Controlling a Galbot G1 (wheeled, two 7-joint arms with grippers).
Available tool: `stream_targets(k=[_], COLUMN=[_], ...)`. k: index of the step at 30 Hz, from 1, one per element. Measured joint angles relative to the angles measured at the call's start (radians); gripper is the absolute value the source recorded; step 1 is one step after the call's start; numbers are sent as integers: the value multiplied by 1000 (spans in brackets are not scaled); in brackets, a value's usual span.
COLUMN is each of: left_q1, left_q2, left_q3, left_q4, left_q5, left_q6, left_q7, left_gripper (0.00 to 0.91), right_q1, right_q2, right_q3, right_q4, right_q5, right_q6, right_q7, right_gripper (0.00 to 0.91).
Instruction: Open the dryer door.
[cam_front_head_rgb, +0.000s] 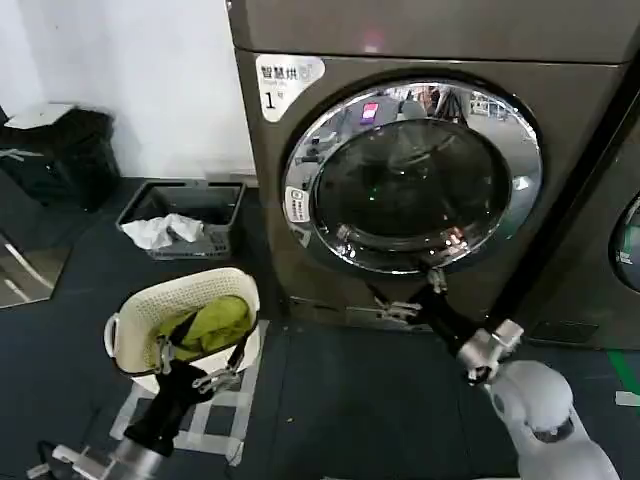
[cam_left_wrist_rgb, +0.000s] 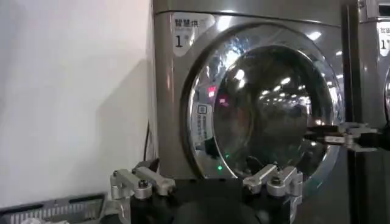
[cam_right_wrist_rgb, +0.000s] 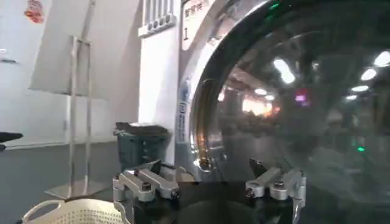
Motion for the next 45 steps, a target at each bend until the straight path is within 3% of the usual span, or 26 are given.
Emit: stream_targets(k=[20,45], left_q1=[0,1], left_q2=[-2,1], left_q3=[10,15], left_q4=[0,-2], left_q5=[15,21], left_q6=[19,21], left_q7=[0,2], left_gripper=[907,907], right_q1=[166,405], right_q2=[34,128], right_q3=[-104,-239], right_q4=[-123,-384], right_q5=[1,-40], right_q6=[-4,11], right_q7=[-3,-56], right_gripper=[907,907])
